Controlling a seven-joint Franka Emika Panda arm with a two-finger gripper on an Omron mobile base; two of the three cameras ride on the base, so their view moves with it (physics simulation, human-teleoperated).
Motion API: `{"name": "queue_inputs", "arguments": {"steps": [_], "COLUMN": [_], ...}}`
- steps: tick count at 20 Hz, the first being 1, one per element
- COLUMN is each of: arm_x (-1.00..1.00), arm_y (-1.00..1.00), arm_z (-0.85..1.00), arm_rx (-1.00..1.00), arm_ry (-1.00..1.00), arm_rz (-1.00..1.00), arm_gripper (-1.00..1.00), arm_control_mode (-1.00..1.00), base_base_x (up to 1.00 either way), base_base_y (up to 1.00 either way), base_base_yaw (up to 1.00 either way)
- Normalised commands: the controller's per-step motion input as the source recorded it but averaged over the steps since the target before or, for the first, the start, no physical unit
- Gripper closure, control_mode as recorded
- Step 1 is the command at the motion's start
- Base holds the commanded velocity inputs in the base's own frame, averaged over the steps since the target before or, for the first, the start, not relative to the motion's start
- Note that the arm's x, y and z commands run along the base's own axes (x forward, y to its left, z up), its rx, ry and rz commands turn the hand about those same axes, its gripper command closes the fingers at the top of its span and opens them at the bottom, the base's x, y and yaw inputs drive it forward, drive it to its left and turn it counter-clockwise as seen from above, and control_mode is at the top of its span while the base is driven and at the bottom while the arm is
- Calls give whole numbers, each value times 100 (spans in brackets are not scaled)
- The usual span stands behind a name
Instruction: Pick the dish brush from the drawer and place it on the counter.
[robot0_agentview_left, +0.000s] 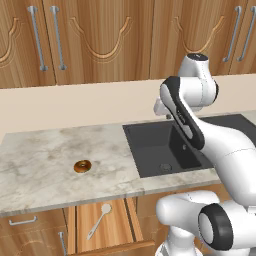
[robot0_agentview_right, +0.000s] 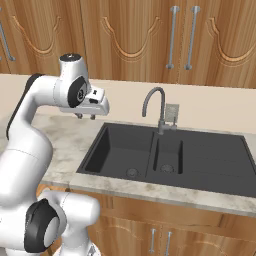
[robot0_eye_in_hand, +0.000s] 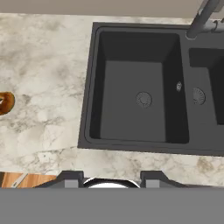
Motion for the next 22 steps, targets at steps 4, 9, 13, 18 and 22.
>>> {"name": "queue_inputs", "arguments": {"steps": [4, 9, 13, 18, 22], "arm_x": [-14, -43, -68, -94, -100], "arm_y": [14, 40, 49, 53, 56], "arm_z": [-8, -12, -17, -24, -15], "arm_rx": [-1, 0, 0, 0, 0], "arm_ry": [0, -1, 0, 4, 15], "arm_rz": [0, 0, 0, 0, 0], "arm_gripper": [-100, -100, -100, -100, -100], "arm_control_mode": [-100, -100, -100, -100, -100], "base_base_x": [0, 0, 0, 0, 0], "base_base_y": [0, 0, 0, 0, 0], "base_base_yaw": [0, 0, 0, 0, 0]}}
